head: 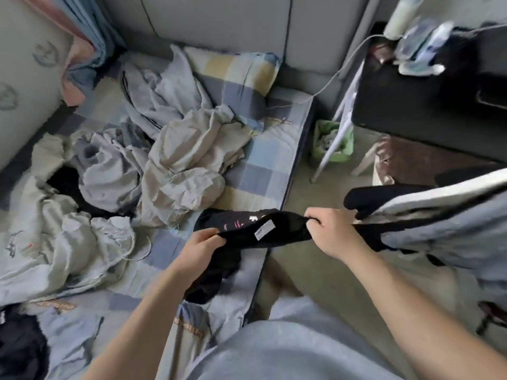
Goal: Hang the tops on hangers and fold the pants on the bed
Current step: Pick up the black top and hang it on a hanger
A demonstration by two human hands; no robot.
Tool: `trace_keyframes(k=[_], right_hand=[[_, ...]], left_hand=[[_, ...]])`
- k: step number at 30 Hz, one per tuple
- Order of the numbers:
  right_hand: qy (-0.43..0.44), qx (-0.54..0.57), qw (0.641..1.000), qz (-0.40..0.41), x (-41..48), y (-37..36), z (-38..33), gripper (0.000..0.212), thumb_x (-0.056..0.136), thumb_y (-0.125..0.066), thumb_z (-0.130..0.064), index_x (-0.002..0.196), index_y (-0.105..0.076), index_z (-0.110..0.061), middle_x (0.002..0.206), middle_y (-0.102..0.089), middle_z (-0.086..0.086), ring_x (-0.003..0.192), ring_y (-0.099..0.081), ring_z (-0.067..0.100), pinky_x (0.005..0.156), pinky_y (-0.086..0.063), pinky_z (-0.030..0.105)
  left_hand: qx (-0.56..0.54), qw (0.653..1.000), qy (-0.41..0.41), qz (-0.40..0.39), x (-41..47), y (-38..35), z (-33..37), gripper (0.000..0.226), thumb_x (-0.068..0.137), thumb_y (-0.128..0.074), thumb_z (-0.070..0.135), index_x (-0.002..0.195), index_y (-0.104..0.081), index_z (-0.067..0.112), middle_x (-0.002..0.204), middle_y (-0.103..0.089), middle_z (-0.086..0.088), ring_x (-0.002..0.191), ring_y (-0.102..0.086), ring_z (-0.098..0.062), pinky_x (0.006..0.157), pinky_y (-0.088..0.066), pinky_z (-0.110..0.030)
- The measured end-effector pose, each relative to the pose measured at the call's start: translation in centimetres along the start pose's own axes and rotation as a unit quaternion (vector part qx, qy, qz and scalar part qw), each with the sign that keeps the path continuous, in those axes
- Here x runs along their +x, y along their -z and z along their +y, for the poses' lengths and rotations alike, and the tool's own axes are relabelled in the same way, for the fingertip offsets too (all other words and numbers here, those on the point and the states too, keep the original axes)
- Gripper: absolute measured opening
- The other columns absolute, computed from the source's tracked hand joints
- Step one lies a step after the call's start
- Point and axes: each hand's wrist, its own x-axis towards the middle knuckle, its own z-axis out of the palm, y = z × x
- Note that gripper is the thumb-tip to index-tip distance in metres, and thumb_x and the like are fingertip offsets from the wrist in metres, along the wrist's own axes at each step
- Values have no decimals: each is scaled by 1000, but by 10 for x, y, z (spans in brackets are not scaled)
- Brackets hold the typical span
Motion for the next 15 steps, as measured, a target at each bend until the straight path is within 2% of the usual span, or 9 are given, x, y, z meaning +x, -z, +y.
trace_keyframes(k=[2, 3, 6, 11, 13, 15], right_hand=[[-46, 36, 998, 33, -41, -8, 18, 27, 87, -46, -3, 65, -31, -9, 58, -31, 4, 57, -29, 18, 57, -19, 38], [-71, 44, 995, 56, -60, -9, 28, 29, 89, -47, -5, 66, -30, -10, 58, -31, 3, 56, -28, 17, 56, -19, 37], [-130, 79, 979, 133, -112, -6, 59, 36, 94, -52, -14, 67, -27, -13, 59, -30, 0, 56, -28, 16, 54, -21, 35], [-221, 148, 926, 268, -187, 16, 107, 31, 96, -51, -17, 74, -34, -2, 66, -33, 3, 63, -33, 17, 59, -26, 36], [-251, 173, 896, 323, -220, 26, 125, 34, 96, -52, -17, 70, -31, -9, 62, -29, -4, 59, -30, 12, 58, -26, 35], [-275, 187, 870, 363, -252, 38, 142, 35, 96, -53, -18, 68, -31, -13, 57, -29, -11, 55, -29, 10, 57, -26, 33]], left_hand=[[46, 998, -13, -49, -6, -23, -1, 29, 98, -59, 9, 70, -53, 11, 53, -50, 11, 49, -46, -6, 48, -33, -14], [60, 995, -18, -78, -9, -37, -2, 28, 98, -58, 8, 71, -54, 8, 51, -51, 9, 46, -47, -6, 46, -33, -13], [94, 983, -33, -152, -17, -79, -3, 25, 99, -59, 12, 75, -58, 5, 60, -55, -3, 49, -50, -10, 47, -36, -14], [196, 945, -84, -248, -23, -157, 3, 32, 100, -60, 21, 70, -55, 12, 56, -49, 8, 50, -45, -4, 51, -34, -15], [247, 921, -110, -280, -28, -193, 11, 31, 100, -59, 24, 71, -59, 16, 54, -52, 10, 51, -48, -2, 54, -36, -19], [286, 896, -124, -316, -33, -232, 21, 28, 101, -58, 27, 77, -65, 15, 60, -62, 3, 58, -56, -7, 60, -42, -28]])
